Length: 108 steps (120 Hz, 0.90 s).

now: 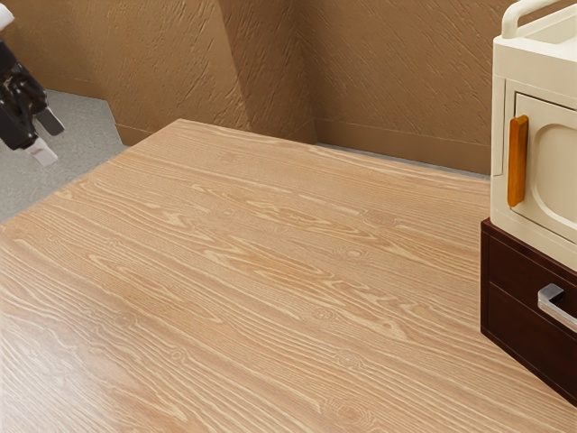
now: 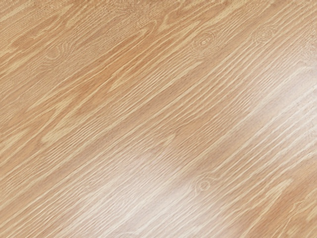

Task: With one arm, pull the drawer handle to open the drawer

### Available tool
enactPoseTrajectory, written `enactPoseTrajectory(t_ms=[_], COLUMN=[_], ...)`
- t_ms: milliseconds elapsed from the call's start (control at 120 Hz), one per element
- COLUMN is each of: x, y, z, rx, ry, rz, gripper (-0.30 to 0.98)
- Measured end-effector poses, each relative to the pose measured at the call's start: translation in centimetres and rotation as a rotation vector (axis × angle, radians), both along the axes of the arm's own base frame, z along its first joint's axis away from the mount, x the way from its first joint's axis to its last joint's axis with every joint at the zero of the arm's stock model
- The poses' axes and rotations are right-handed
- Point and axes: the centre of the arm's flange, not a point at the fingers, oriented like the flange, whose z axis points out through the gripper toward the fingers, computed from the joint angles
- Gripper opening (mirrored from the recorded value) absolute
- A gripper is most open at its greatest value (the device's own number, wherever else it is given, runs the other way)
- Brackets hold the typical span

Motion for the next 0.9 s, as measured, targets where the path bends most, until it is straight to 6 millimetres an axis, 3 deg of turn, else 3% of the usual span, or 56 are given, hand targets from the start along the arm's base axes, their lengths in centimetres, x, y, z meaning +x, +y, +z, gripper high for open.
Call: enactPoseTrajectory(t_ms=[108, 200, 375, 433, 550, 683, 817, 900], x=[1.7, 2.6, 3.6, 3.5, 2.4, 0.0, 0.3, 0.7], y=[-4.0, -5.5, -8.0, -8.7, -12.9, -13.5, -18.3, -20.1], z=[-0.4, -1.9, -2.0, -1.4, -0.9, -4.6, -8.0, -9.6], rx=[-0.011, -0.03, 0.055, 0.099, 0.186, 0.225, 0.287, 0.322], ry=[0.012, 0.05, 0.06, 0.047, 0.031, 0.063, 0.07, 0.072], rz=[-0.092, -0.129, -0.2, -0.23, -0.337, -0.388, -0.511, -0.567], gripper=[0.68, 0.68, 0.68, 0.68, 0.68, 0.69, 0.69, 0.69])
